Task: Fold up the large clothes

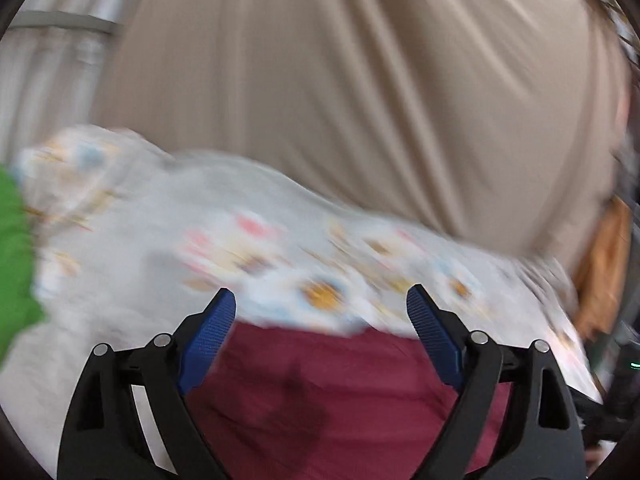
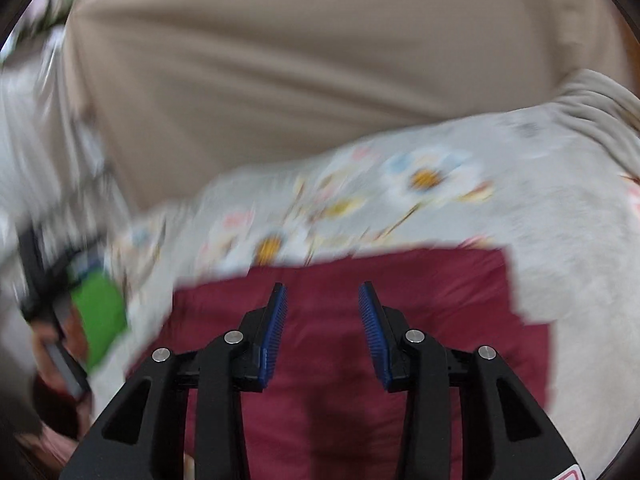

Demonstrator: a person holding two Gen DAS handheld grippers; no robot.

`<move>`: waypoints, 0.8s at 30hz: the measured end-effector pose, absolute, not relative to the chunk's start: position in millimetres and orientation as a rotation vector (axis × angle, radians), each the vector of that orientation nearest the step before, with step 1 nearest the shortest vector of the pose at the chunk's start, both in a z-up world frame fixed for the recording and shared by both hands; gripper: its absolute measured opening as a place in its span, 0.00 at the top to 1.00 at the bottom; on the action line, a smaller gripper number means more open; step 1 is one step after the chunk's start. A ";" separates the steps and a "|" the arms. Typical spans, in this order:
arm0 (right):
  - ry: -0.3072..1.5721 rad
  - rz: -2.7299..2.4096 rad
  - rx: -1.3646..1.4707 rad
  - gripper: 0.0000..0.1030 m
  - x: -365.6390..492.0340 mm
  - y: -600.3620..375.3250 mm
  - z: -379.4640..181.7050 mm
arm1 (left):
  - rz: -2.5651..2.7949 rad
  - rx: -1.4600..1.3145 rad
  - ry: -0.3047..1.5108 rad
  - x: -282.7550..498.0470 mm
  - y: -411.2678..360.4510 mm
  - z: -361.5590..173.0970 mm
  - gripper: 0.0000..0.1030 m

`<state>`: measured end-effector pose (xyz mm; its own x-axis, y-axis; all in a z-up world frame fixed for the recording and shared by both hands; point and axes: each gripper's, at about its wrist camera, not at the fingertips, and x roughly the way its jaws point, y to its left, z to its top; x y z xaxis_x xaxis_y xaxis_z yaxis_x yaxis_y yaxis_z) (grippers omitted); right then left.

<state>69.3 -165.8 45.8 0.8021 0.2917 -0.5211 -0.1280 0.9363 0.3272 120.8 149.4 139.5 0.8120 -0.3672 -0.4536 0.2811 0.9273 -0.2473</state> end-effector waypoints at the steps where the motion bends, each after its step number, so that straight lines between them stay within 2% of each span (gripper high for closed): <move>1: 0.622 0.235 0.248 0.66 72.9 -149.8 38.3 | -0.391 -0.136 0.567 121.1 132.8 127.4 0.17; 6: 0.736 0.190 0.042 0.74 58.7 -105.1 -10.4 | -0.423 0.020 0.787 118.2 84.5 33.6 0.25; 9: 0.729 0.060 0.038 0.74 32.3 -140.0 -19.0 | -0.368 0.027 0.781 109.9 107.4 4.8 0.27; 11: 0.738 -0.052 0.071 0.76 12.8 -175.4 -25.7 | -0.373 0.059 0.756 102.9 121.8 2.0 0.28; 13: 0.749 -0.115 0.132 0.79 -4.9 -209.2 -35.5 | -0.237 0.113 0.726 95.6 142.2 0.3 0.26; 14: 0.760 -0.135 0.175 0.83 -14.3 -225.7 -41.4 | -0.198 0.118 0.719 95.5 152.2 -1.0 0.26; 16: 0.773 -0.149 0.227 0.92 -27.4 -242.8 -48.0 | -0.176 0.036 0.766 100.1 180.7 -6.3 0.18; 17: 0.776 -0.148 0.238 0.93 -29.9 -244.7 -48.6 | -0.186 -0.063 0.811 103.2 197.9 -8.2 0.17; 19: 0.788 -0.162 0.247 0.93 -33.3 -244.6 -44.0 | -0.132 -0.142 0.857 106.2 215.4 -4.6 0.20; 20: 0.790 -0.166 0.275 0.92 -33.4 -245.7 -36.1 | -0.115 -0.167 0.860 106.4 222.3 -0.8 0.24; 22: 0.742 -0.134 0.333 0.83 -28.3 -248.0 -12.9 | -0.142 -0.210 0.824 106.6 226.8 20.9 0.25; 24: 0.669 -0.080 0.319 0.80 -11.0 -240.1 21.9 | -0.195 -0.214 0.765 111.5 216.4 50.8 0.25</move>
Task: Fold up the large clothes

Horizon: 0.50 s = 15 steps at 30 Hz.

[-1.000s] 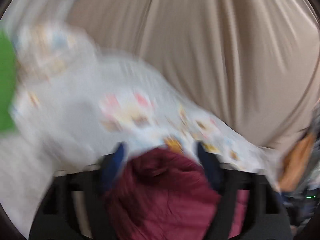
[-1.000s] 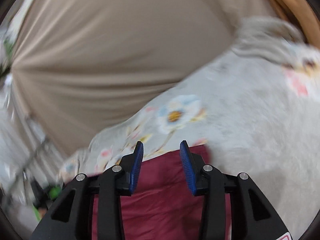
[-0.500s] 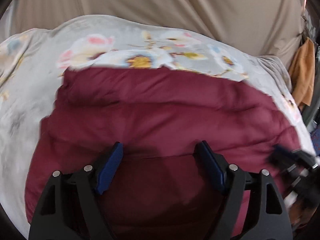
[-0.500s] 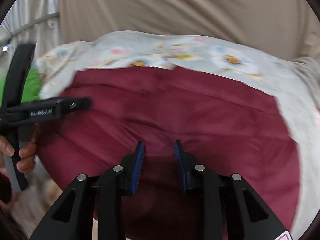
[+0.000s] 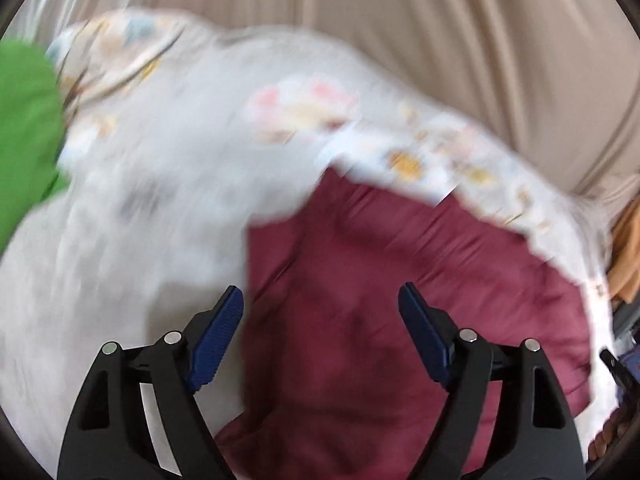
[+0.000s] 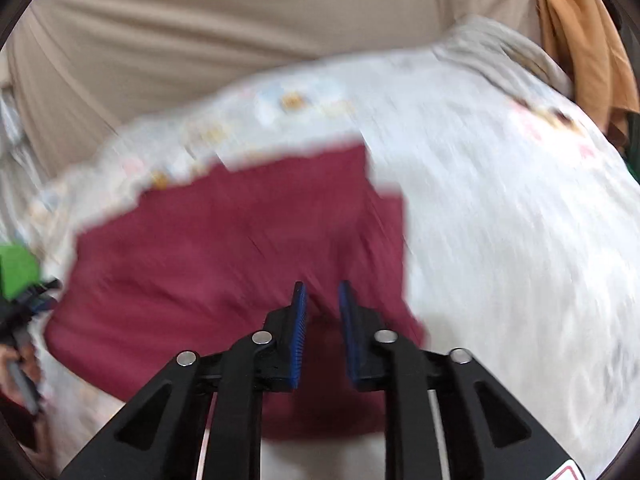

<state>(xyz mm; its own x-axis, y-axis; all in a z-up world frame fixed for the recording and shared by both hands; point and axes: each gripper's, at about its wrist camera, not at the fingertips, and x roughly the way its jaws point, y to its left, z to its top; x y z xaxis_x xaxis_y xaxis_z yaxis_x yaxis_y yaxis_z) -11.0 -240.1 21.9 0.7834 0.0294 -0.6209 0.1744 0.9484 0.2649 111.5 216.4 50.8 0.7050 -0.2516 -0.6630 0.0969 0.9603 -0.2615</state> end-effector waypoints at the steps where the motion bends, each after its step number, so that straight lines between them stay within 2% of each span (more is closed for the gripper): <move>1: 0.635 -0.048 0.285 0.80 2.3 -230.0 37.7 | -0.220 -0.205 0.735 113.5 207.3 64.3 0.24; 4: 0.593 0.053 0.198 0.78 41.4 -193.4 60.9 | -0.291 -0.144 0.695 135.7 159.3 87.1 0.21; 6: 0.610 0.112 0.122 0.76 76.3 -161.9 57.8 | -0.336 -0.106 0.716 152.9 127.6 83.2 0.21; 10: 0.682 0.105 -0.038 0.76 135.9 -122.1 19.5 | -0.333 -0.001 0.787 189.1 83.7 41.4 0.21; 15: 0.774 -0.027 -0.003 0.77 167.0 -159.9 -21.9 | -0.265 -0.029 0.834 218.2 100.2 0.4 0.21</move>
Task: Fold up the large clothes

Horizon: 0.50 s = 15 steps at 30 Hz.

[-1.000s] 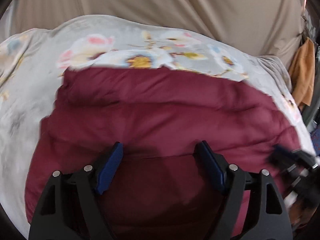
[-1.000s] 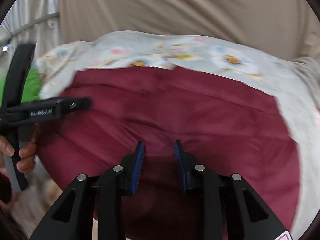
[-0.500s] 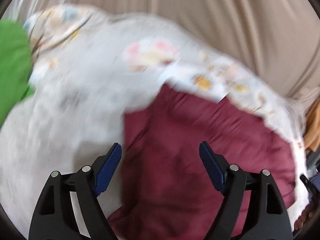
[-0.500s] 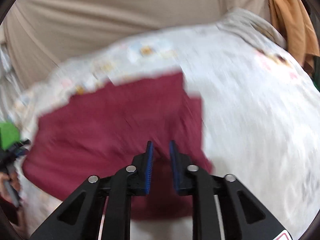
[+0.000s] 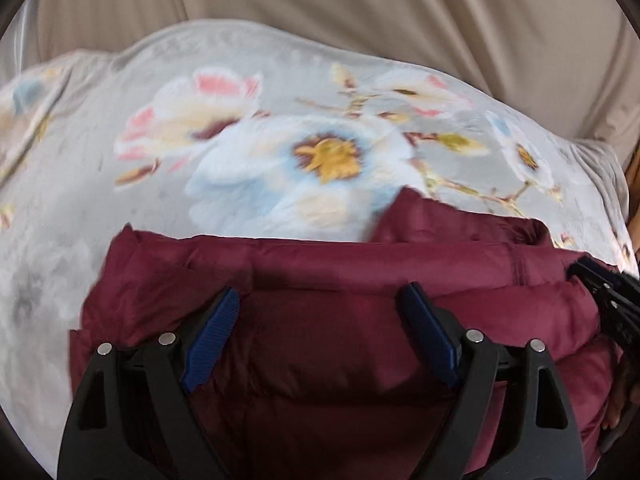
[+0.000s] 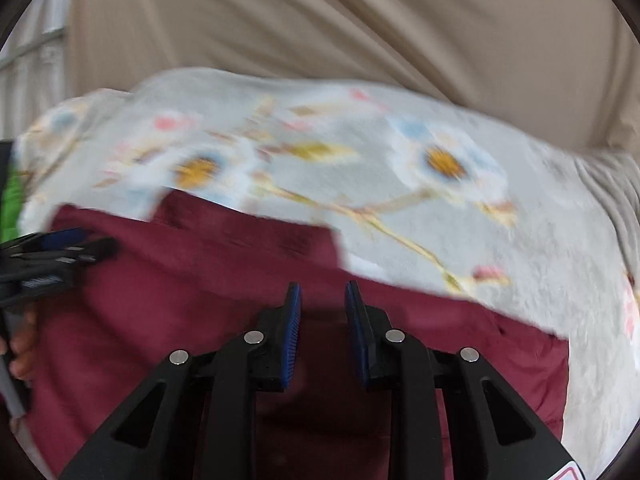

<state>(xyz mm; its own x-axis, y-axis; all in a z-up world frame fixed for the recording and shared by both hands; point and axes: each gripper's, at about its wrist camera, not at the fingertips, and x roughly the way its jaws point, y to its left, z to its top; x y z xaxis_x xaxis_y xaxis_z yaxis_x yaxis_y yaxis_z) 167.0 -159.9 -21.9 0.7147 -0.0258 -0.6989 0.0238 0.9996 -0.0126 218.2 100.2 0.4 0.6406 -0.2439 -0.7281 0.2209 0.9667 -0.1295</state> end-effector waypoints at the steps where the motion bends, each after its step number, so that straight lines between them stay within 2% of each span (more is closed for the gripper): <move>1: 0.778 -0.052 0.042 0.78 166.5 -178.0 -27.3 | -0.273 -0.032 0.827 216.8 103.5 -2.8 0.21; 4: 0.783 -0.088 0.129 0.80 160.4 -211.4 -34.6 | -0.289 0.025 0.794 211.0 100.6 -8.1 0.20; 5: 0.781 -0.075 0.158 0.88 158.0 -221.7 -38.7 | -0.296 0.030 0.788 210.1 100.9 -10.2 0.20; 8: 0.776 -0.054 0.234 0.99 155.8 -237.3 -46.5 | -0.326 -0.015 0.792 213.6 107.2 -13.5 0.20; 15: 0.778 -0.030 0.292 1.00 158.6 -243.8 -51.6 | -0.316 0.005 0.800 214.6 103.2 -17.5 0.19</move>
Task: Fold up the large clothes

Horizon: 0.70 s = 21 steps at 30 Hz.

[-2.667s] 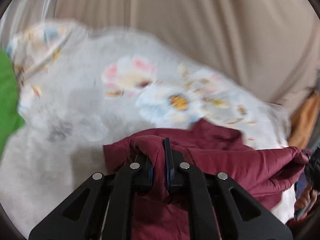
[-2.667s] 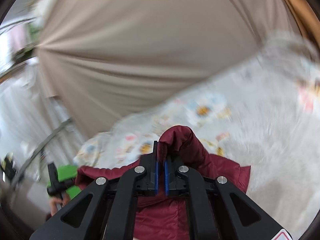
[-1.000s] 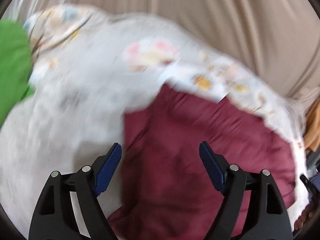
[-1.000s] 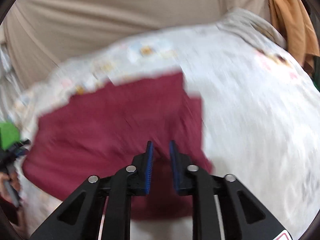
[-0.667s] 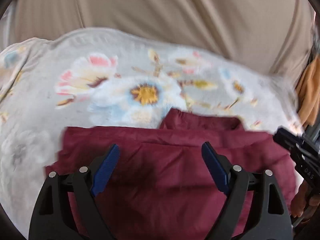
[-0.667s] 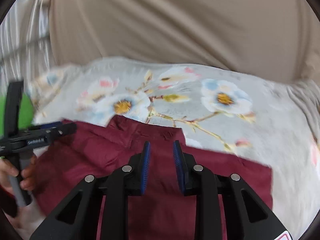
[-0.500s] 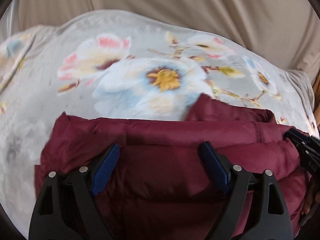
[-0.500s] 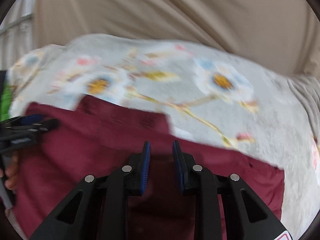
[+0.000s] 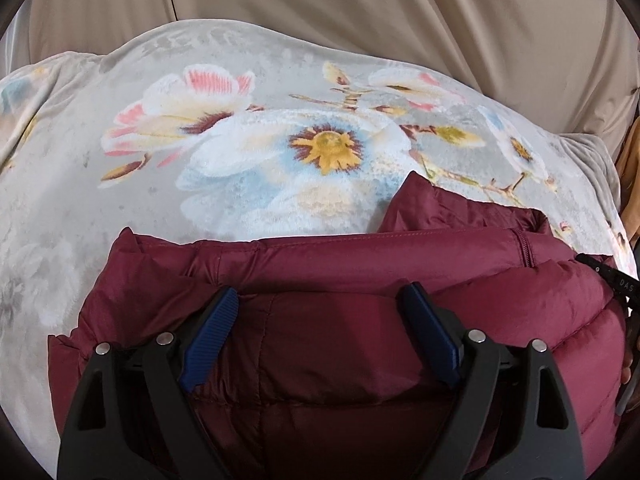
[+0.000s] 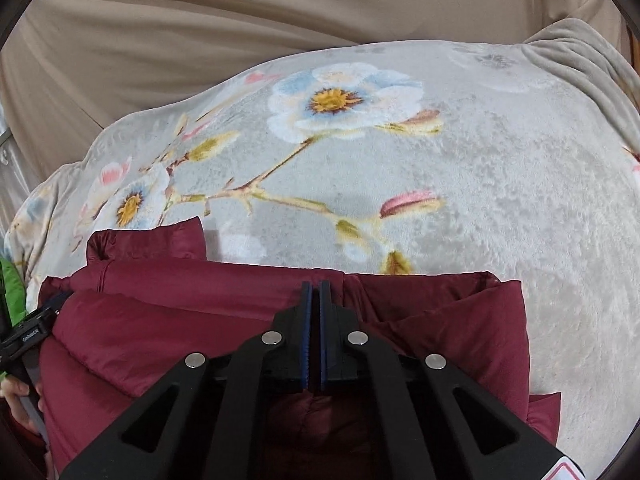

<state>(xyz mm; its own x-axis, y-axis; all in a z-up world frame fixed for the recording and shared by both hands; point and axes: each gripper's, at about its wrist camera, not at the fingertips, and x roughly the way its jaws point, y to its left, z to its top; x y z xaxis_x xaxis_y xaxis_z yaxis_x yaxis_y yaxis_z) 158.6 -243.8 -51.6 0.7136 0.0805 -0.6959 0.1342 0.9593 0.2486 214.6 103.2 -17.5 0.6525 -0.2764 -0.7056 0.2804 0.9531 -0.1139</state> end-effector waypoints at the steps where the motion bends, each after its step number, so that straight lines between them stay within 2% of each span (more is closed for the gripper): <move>1: 0.764 -0.036 0.290 1.00 156.4 -243.2 -48.5 | -0.313 0.010 0.800 214.4 102.4 -17.6 0.19; 3: 0.711 -0.057 0.282 0.97 146.1 -243.0 -36.6 | -0.300 0.030 0.801 214.1 99.9 -17.7 0.19; 4: 0.668 -0.085 0.275 0.83 137.0 -242.9 -26.4 | -0.293 0.039 0.802 213.8 98.8 -17.8 0.19; 5: 0.639 -0.099 0.276 0.79 129.0 -243.8 -17.6 | -0.289 0.045 0.802 213.5 97.9 -17.9 0.18; 9: 0.672 -0.162 0.264 0.79 115.7 -248.1 -12.1 | -0.280 0.060 0.804 213.9 96.3 -17.9 0.18; 15: 0.780 -0.217 0.292 0.79 122.2 -257.9 -48.6 | -0.273 0.070 0.801 213.5 94.4 -17.8 0.18; 21: 0.744 -0.224 0.311 0.78 109.5 -256.4 -31.1 | -0.299 -0.009 0.761 202.0 111.0 -3.3 0.18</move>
<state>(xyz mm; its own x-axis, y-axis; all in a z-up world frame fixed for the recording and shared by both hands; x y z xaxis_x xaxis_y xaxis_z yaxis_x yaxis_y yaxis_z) 109.5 -256.4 -31.1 0.7151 -0.0897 -0.6932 0.3077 0.9309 0.1970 202.0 111.0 -3.3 0.6841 -0.2701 -0.6775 0.2636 0.9577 -0.1155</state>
